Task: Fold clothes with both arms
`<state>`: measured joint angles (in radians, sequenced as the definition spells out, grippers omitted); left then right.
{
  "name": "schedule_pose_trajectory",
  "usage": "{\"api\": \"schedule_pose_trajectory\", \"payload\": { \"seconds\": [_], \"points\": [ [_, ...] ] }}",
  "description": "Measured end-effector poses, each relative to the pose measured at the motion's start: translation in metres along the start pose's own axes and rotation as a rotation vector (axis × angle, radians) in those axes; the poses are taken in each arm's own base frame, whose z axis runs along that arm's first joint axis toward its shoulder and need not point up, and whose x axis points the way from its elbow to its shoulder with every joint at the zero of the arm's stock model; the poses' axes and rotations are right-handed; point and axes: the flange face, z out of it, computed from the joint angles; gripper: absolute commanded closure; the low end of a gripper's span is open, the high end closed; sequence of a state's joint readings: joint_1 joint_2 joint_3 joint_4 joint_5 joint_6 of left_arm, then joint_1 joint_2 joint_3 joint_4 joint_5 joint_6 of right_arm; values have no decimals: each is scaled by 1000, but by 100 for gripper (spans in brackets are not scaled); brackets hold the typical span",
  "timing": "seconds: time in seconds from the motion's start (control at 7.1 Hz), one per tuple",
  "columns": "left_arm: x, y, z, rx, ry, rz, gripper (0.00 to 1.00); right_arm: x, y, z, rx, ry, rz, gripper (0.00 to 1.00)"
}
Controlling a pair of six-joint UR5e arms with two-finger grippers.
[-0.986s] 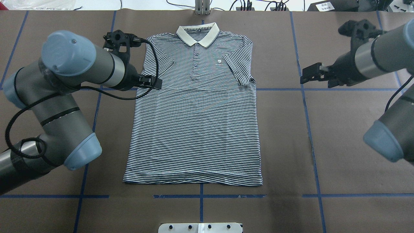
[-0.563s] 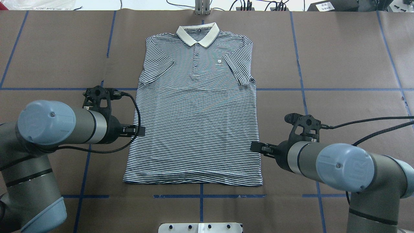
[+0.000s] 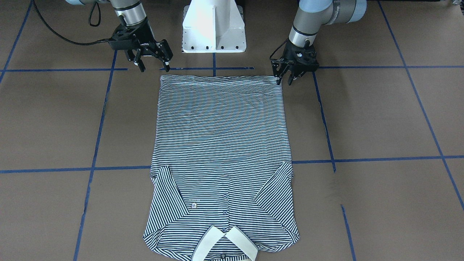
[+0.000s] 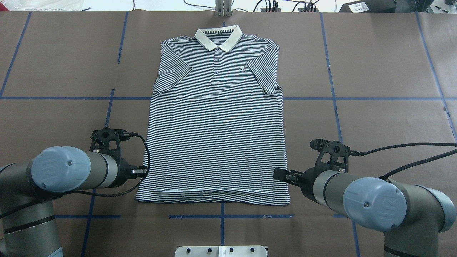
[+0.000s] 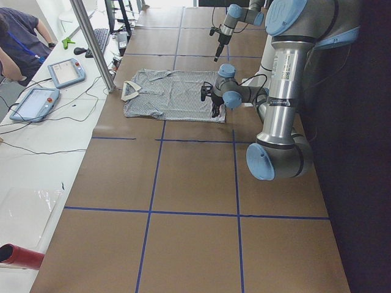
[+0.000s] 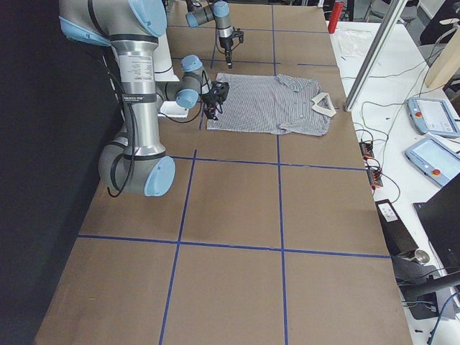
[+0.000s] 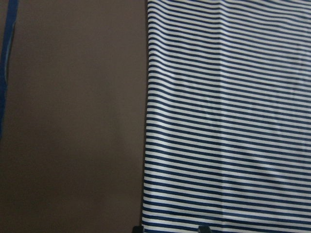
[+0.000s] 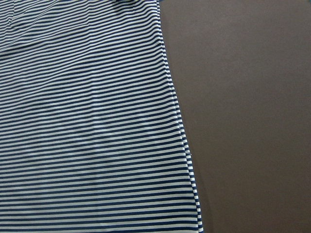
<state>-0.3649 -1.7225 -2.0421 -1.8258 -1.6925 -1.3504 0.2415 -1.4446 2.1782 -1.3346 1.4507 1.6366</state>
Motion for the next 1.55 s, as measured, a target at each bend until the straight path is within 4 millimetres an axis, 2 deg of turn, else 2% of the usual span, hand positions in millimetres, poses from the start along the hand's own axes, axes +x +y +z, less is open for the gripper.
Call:
{"api": "schedule_pose_trajectory", "payload": {
  "seconds": [0.42,0.84,1.55],
  "points": [
    [0,23,17,-40,-22,11,51,3,1,1,1,5,-1,2],
    [2,37,28,-65,-32,14,51,4,0,1,5,7,-2,2],
    [4,42,36,-76,-38,19,51,3,1,1,6,6,-2,2]
  ]
}}
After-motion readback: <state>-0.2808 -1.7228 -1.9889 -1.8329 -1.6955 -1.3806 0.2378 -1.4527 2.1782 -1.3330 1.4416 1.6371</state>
